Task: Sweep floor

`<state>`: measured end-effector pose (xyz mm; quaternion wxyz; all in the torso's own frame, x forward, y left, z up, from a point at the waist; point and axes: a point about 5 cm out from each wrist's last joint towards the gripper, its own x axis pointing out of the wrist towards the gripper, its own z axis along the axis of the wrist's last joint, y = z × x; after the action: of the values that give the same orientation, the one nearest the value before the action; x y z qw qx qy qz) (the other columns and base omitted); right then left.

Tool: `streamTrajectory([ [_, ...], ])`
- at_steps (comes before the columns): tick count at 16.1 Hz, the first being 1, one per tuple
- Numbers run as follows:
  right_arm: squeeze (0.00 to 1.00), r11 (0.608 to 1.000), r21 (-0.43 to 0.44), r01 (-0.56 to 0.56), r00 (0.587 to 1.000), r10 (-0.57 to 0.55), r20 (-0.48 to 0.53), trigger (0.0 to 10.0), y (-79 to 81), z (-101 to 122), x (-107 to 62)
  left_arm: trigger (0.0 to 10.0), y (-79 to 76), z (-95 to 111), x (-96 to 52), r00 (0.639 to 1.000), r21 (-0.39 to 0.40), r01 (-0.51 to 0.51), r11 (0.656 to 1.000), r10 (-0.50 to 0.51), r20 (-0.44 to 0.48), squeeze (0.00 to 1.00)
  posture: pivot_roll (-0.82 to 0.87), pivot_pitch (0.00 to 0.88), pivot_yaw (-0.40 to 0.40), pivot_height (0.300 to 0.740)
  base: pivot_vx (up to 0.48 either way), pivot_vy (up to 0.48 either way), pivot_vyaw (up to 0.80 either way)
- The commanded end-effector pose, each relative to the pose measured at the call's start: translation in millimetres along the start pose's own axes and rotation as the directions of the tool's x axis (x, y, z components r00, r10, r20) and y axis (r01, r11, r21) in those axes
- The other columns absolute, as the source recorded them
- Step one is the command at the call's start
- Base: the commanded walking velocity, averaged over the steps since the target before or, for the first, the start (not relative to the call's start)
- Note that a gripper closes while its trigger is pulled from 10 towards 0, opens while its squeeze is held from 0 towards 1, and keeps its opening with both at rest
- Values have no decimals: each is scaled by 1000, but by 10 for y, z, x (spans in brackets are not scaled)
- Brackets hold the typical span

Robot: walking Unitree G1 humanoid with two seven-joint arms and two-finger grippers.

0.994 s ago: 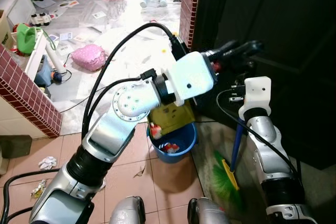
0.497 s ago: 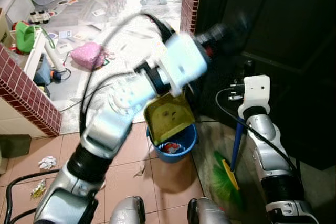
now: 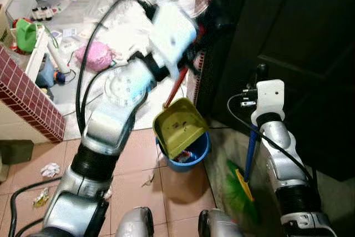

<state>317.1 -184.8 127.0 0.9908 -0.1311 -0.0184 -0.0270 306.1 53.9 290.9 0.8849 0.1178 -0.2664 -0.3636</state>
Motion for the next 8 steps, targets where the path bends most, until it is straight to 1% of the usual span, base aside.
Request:
streamTrajectory([
  [1, 0, 1000, -5, -3, 1000, 3, 28, 10000, -14, 47, 13, 10000, 192, 221, 22, 994, 71, -68, 995, 61, 94, 0, -39, 100, 11, 740, 0, 0, 0],
  [2, 0, 1000, -6, -3, 1000, 3, 28, 10000, -16, 46, 10, 10000, 300, 271, 22, 988, 127, -114, 985, 99, 121, 0, -39, 100, 11, 740, 0, 0, 0],
  [3, 0, 1000, -7, -3, 1000, 3, 28, 10000, -15, 46, 9, 10000, 260, 239, 21, 993, 97, -76, 992, 67, 93, 0, -39, 100, 11, 740, 0, 0, 0],
  [4, 0, 1000, -7, -4, 1000, 4, 28, 10000, -14, 51, 11, 10000, 147, 233, 10, 996, 105, -5, 995, -5, 92, 0, -39, 104, 8, 740, 0, 0, 0],
  [5, 0, 1000, -7, -6, 1000, 6, 29, 10000, -5, 55, 12, 10000, 24, 256, -4, 989, 139, 85, 987, -100, 107, 0, -39, 105, 9, 740, 0, 0, 0],
  [6, 0, 1000, -6, -6, 1000, 6, 29, 10000, -1, 56, 14, 10000, 165, 303, 34, 992, 83, -25, 996, 14, 128, 0, -38, 106, 10, 740, 0, 0, 0],
  [7, 0, 1000, -5, -6, 1000, 6, 29, 10000, 3, 54, 13, 10000, 293, 312, 49, 987, 50, -106, 993, 99, 129, 0, -39, 106, 10, 740, 0, 0, 0],
  [8, 0, 1000, -5, -5, 1000, 6, 27, 10000, 5, 45, 11, 10000, 478, 321, 35, 969, 63, -215, 974, 205, 137, 0, -43, 104, 11, 740, 0, 0, 0],
])
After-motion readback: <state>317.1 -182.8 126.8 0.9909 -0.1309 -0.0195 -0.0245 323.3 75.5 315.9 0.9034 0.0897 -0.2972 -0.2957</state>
